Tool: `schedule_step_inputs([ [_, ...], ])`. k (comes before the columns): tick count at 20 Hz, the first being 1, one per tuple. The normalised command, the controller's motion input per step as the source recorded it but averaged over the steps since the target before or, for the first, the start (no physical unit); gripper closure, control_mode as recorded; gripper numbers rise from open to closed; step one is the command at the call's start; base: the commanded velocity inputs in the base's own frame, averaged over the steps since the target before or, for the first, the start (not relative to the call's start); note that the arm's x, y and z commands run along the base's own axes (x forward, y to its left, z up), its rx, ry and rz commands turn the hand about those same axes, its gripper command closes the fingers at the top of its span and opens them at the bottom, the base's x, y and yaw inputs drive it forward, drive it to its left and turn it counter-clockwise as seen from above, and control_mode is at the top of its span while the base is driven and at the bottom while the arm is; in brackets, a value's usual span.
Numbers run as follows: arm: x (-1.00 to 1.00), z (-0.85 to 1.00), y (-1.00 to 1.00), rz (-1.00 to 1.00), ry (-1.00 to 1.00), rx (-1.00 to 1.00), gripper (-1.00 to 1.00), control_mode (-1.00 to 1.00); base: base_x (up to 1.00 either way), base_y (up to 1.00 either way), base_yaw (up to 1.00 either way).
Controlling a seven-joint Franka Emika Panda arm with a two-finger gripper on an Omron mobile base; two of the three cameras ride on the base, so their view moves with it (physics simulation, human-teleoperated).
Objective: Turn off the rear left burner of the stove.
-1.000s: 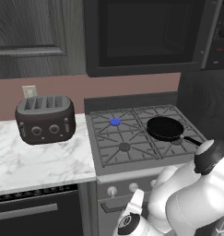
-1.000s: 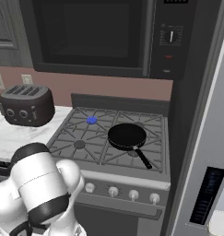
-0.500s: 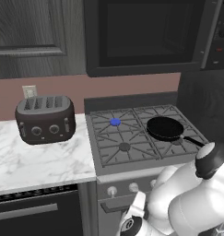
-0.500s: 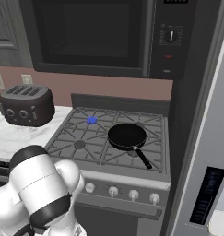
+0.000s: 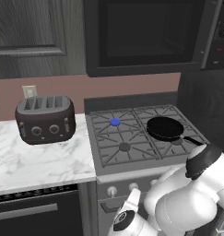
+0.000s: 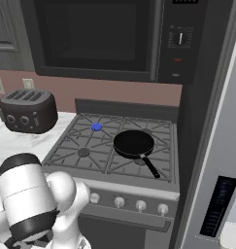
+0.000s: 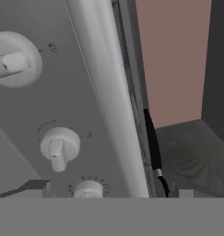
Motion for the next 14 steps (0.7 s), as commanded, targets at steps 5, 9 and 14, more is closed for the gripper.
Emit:
schedule_step_inputs([
  [5,0.69,0.00,-0.68,0.01,0.04,0.06,-1.00,-1.00,0.00,0.00,0.00],
  [9,0.64,0.00,-0.79,0.03,0.01,0.06,-1.00,-1.00,0.00,0.00,0.00],
  [14,0.39,0.00,-0.89,0.04,0.02,0.05,-1.00,-1.00,0.00,0.00,0.00],
])
